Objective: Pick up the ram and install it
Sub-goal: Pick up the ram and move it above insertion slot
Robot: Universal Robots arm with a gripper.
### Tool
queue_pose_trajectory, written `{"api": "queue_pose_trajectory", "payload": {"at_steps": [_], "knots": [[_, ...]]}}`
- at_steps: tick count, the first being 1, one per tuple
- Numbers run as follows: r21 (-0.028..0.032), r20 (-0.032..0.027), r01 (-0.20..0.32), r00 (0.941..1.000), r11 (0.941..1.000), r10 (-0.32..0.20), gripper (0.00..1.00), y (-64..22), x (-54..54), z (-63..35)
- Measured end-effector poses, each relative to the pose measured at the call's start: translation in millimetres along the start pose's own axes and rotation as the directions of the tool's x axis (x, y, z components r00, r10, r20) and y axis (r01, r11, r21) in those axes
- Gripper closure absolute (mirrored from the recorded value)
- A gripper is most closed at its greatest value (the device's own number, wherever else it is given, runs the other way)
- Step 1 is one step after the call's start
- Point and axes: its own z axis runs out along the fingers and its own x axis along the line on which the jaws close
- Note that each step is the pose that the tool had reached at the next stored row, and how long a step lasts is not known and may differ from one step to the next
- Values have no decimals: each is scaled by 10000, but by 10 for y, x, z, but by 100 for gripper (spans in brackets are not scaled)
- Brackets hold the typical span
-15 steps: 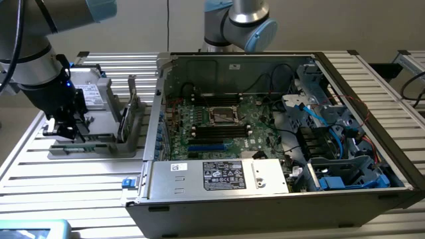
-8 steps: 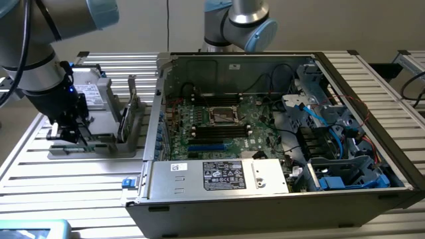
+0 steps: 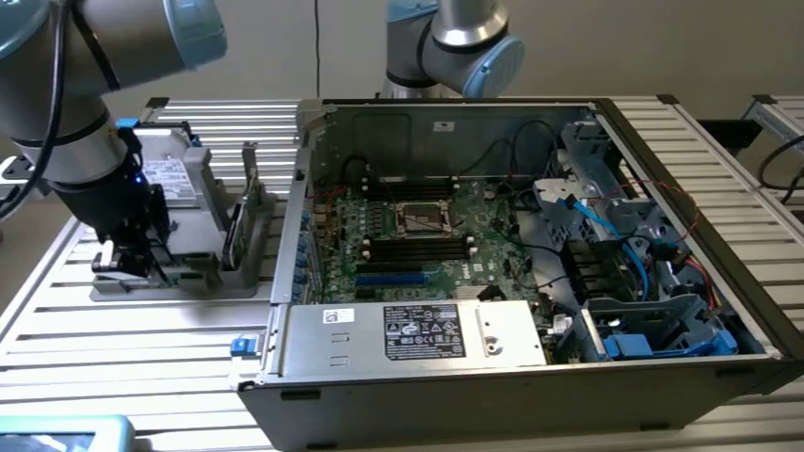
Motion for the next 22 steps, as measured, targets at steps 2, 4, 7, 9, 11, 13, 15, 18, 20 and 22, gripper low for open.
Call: {"api": "queue_pose_trajectory", "payload": {"at_steps": [2, 4, 7, 9, 11, 13, 15, 18, 20, 22], "knots": [[-18, 1, 1, 10000, 10000, -1, 63, 2, -1, 26], [-59, -1, -1, 10000, 10000, 1, 63, 4, -1, 45], [-128, -1, -1, 10000, 9999, 1, 63, 4, -1, 72], [-147, -1, -1, 10000, 9999, 1, 63, 3, -1, 90], [-148, 0, -1, 10000, 9999, 1, 63, 3, -1, 106], [-149, -1, 0, 10000, 9999, 0, 63, 3, -1, 117], [-149, -1, 0, 10000, 9999, 0, 63, 3, -1, 129], [-150, -2, -1, 10000, 9999, 1, 63, 4, -2, 144], [-152, -3, -1, 10000, 9999, 1, 65, 4, -2, 145], [-149, -2, -1, 10000, 9999, 1, 78, 4, -2, 145]]}}
